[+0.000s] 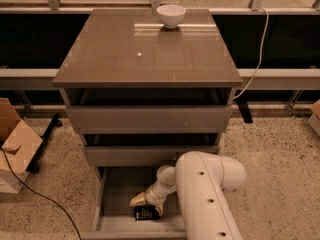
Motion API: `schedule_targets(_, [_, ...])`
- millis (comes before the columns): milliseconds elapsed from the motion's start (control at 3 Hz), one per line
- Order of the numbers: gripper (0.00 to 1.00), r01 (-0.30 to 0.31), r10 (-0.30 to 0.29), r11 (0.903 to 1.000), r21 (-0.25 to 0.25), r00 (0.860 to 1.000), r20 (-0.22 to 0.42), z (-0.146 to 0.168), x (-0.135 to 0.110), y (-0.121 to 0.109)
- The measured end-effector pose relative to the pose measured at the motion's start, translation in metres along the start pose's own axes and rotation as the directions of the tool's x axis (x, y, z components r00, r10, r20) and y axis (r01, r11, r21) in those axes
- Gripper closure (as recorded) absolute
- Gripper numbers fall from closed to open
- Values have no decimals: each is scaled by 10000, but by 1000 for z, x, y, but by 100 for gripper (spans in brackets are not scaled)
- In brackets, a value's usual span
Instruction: Pick rxbar chocolate from bottom drawer and place on counter
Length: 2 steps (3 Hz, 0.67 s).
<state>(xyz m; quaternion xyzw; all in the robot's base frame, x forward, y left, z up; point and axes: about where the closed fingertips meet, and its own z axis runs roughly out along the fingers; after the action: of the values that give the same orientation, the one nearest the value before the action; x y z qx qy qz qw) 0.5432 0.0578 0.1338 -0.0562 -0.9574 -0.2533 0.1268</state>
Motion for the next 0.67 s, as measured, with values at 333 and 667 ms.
schedule_targets(333, [42,-29,29,10000,-37,10000,-44,1,0,0])
schedule_targets(667, [73,-63,63,10000,-56,9999,-89,4,0,0])
